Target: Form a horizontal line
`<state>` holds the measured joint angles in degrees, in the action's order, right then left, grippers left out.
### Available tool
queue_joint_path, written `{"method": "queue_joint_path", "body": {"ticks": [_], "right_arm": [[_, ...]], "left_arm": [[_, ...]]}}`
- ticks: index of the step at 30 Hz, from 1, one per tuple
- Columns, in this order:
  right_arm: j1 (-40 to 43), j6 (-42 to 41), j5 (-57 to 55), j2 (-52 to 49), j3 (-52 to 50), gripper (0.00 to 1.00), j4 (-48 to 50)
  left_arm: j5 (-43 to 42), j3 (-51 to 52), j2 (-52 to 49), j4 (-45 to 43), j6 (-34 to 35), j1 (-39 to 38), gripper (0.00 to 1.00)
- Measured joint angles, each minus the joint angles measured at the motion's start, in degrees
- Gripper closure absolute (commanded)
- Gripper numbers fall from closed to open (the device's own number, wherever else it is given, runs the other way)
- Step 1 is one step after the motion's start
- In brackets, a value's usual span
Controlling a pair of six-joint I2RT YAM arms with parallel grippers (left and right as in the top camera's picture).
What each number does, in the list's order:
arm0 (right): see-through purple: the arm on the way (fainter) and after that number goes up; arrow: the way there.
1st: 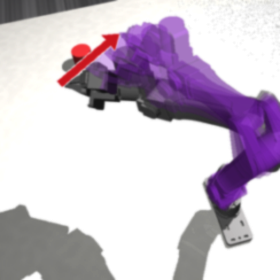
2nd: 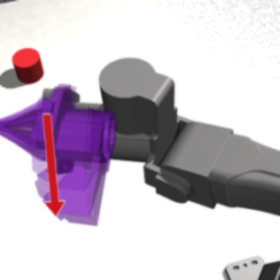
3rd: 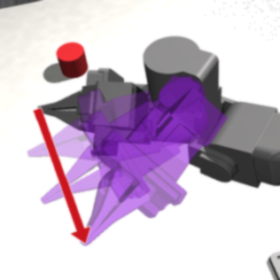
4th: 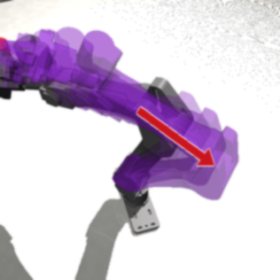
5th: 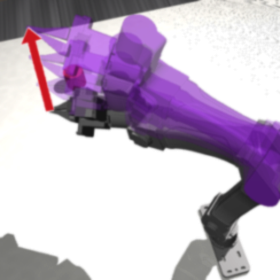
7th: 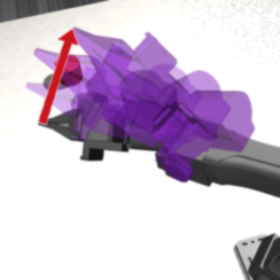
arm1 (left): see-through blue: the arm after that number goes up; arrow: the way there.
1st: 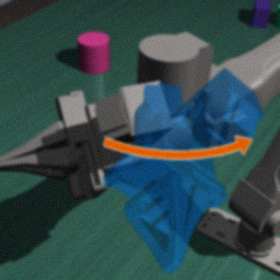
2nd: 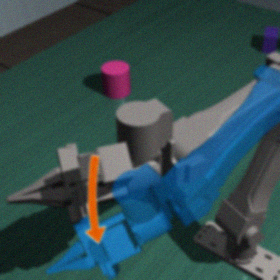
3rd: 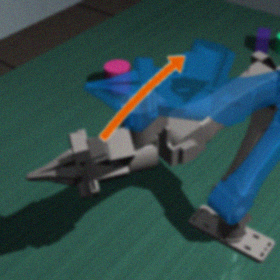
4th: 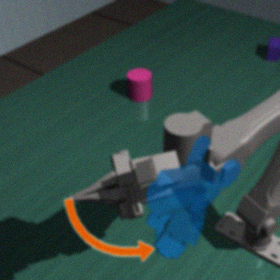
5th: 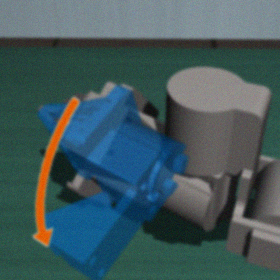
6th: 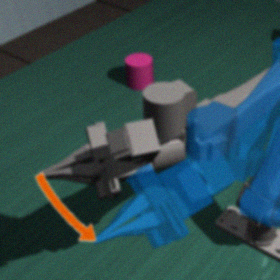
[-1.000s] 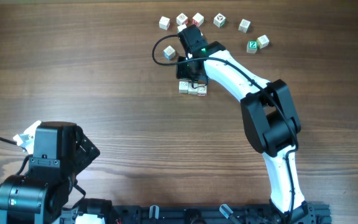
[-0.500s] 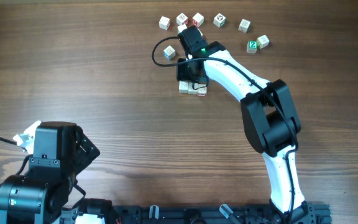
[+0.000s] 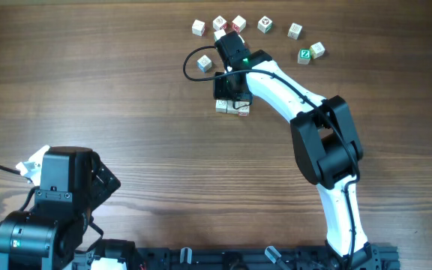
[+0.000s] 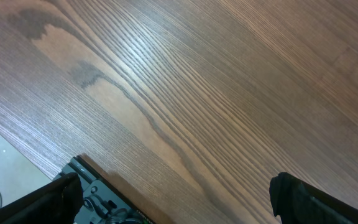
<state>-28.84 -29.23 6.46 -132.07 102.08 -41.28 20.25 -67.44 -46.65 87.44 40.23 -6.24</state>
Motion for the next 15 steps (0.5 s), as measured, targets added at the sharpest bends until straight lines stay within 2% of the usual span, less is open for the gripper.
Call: {"method": "queue_joint_path", "body": {"ticks": [9,15], "right_arm": [[0.0,2.4,0.0,0.0,0.4,0.95,3.5],[-1.1,8.3,4.8,0.0,0.5,0.95,5.2]], "left_arm": [[0.0,0.0,0.0,0.0,0.0,0.0,0.00],[0.0,0.0,0.0,0.0,0.0,0.0,0.00]]}}
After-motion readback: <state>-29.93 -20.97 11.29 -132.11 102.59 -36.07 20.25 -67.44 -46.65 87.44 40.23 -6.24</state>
